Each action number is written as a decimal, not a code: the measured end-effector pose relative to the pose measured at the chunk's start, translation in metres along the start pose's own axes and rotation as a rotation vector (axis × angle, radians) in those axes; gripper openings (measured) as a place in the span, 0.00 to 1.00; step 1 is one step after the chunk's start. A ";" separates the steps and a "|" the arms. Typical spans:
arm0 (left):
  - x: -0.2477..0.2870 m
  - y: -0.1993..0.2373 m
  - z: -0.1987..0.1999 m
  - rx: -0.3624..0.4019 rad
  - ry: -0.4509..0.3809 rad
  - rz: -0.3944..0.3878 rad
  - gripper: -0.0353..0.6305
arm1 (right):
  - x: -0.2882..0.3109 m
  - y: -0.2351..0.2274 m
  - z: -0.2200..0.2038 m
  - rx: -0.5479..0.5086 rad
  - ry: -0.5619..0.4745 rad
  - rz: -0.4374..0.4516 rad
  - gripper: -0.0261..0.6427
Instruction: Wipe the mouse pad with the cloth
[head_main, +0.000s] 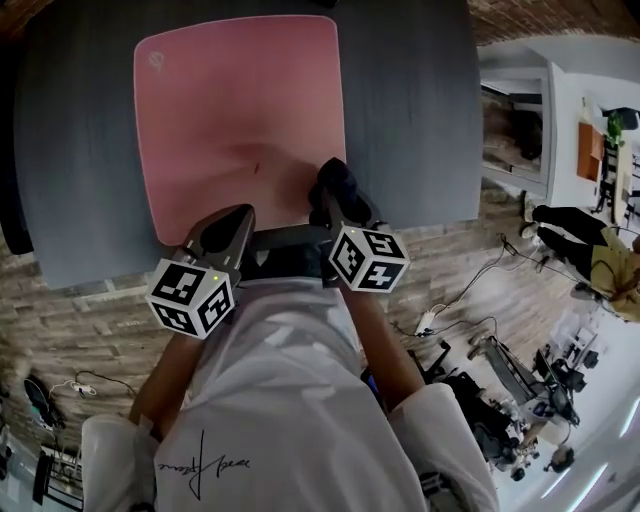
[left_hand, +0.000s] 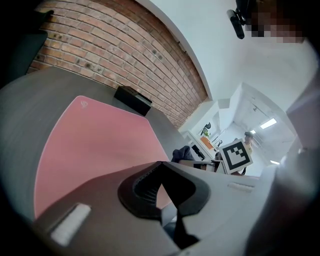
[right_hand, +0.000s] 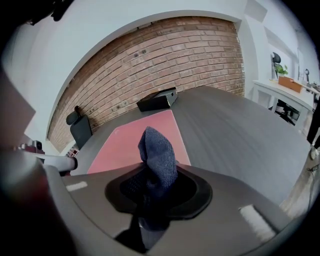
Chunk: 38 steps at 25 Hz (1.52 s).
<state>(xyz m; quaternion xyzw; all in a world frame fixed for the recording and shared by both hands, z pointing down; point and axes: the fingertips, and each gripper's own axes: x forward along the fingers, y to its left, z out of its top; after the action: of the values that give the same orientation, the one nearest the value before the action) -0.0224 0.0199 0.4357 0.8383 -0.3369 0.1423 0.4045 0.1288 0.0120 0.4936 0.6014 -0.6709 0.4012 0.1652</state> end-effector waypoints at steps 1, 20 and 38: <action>0.000 0.000 -0.001 -0.017 0.001 -0.002 0.07 | 0.002 -0.002 0.000 -0.002 -0.001 -0.003 0.19; -0.024 0.013 -0.017 -0.085 -0.002 0.018 0.07 | 0.032 -0.013 -0.016 -0.080 0.022 -0.037 0.19; -0.041 0.035 -0.017 -0.100 -0.021 0.026 0.07 | 0.039 0.006 -0.027 -0.056 0.020 -0.059 0.19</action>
<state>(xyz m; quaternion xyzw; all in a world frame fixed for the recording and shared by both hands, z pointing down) -0.0759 0.0360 0.4457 0.8140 -0.3588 0.1216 0.4402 0.1078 0.0054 0.5358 0.6122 -0.6621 0.3831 0.2003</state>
